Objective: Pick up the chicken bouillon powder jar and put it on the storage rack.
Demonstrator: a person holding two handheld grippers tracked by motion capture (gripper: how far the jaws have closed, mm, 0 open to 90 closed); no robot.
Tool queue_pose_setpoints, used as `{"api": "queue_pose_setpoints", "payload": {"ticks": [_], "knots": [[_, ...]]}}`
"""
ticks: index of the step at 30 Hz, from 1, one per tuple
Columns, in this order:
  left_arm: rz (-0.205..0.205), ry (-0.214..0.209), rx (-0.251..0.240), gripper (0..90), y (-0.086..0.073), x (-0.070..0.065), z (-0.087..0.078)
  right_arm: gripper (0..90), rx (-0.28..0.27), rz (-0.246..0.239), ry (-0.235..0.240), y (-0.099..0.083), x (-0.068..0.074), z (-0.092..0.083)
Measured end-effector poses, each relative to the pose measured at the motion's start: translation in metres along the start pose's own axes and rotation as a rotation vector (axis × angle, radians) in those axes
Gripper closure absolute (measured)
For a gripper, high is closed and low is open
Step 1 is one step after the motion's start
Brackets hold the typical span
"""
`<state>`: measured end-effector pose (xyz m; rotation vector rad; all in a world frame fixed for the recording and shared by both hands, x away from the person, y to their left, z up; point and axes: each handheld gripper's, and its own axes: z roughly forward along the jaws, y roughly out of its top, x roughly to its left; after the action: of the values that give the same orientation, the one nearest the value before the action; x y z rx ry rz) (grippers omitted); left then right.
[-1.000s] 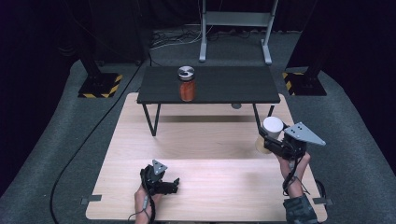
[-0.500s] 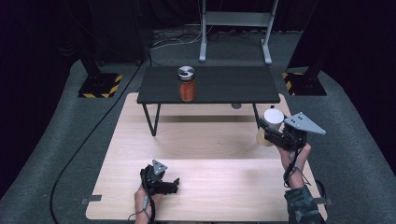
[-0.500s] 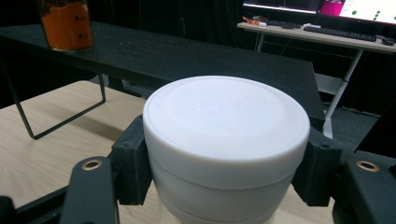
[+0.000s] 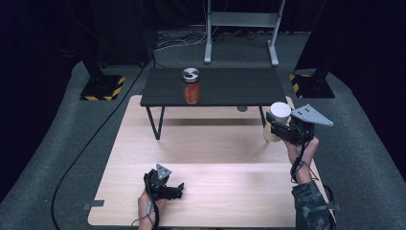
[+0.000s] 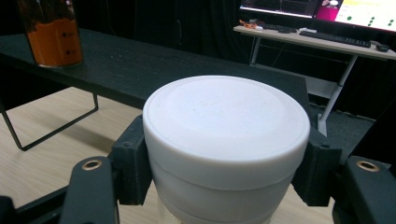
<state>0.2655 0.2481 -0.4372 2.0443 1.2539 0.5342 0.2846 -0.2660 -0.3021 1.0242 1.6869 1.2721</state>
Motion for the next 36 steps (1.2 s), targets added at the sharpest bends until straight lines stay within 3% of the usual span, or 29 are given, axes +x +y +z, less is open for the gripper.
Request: {"api": "queue_pose_setpoints", "payload": {"ticks": [15, 36], "knots": [[0.003, -0.002, 0.003, 0.4, 0.001, 0.001, 0.0, 33.0, -0.006, -0.016, 0.003, 0.025, -0.001, 0.009], [0.002, -0.003, 0.003, 0.5, 0.001, 0.001, 0.0, 33.0, 0.003, -0.025, 0.015, 0.045, -0.001, 0.023]]}}
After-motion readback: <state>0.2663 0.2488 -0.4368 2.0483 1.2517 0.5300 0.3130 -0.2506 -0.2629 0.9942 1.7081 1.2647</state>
